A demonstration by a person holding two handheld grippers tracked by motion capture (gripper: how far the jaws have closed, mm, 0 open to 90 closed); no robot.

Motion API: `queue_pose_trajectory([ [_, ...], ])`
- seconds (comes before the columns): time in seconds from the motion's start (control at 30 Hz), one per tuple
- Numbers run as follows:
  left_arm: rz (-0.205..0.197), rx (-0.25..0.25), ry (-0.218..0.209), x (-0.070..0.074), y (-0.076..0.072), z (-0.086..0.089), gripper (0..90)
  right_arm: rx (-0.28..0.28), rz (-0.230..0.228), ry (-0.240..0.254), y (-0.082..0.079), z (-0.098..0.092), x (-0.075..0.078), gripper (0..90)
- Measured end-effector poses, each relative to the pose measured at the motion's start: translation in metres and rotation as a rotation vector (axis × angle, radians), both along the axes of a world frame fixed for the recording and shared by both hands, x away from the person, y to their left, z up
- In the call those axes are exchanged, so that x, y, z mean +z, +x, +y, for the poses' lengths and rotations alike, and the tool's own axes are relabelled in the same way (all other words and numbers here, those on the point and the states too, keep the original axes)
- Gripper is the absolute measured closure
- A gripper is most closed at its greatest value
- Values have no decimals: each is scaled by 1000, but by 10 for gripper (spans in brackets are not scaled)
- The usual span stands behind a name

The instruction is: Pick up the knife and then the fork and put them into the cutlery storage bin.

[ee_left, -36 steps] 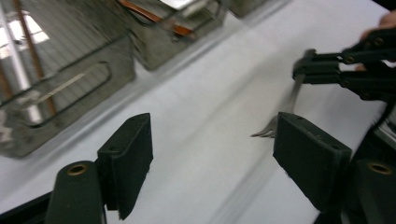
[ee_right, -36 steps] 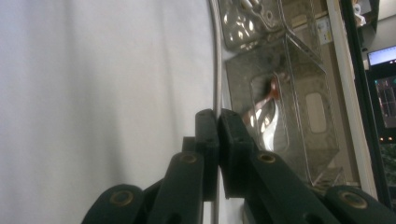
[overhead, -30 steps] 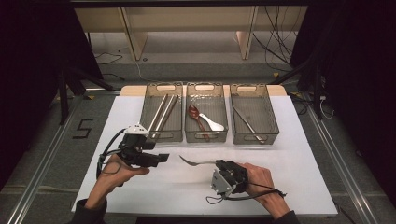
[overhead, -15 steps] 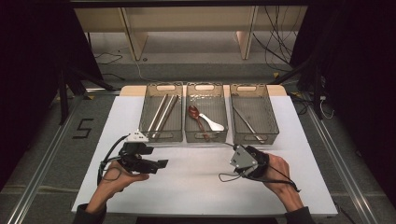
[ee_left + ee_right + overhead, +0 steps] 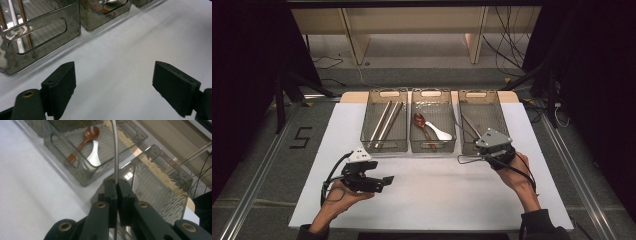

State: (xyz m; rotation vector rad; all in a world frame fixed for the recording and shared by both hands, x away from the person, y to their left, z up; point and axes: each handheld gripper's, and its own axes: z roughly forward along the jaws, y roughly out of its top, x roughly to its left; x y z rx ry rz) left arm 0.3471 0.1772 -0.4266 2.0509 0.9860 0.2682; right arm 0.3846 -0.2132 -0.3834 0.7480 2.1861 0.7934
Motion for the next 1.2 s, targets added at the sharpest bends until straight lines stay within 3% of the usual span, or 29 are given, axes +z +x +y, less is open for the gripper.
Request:
queue_pose_trajectory([
  [0.3, -34, 19, -28, -6, -4, 6, 181, -71, 74, 98, 24, -13, 12, 876],
  [0.67, -60, 38, -52, -10, -9, 11, 180, -152, 131, 137, 58, -23, 16, 876],
  [0.97, -81, 49, -70, -12, -12, 15, 180, -229, 199, 177, 84, -36, 5, 875],
  [1.2, -77, 48, -62, -14, -13, 14, 179, -293, 240, 175, 99, -44, -7, 874],
])
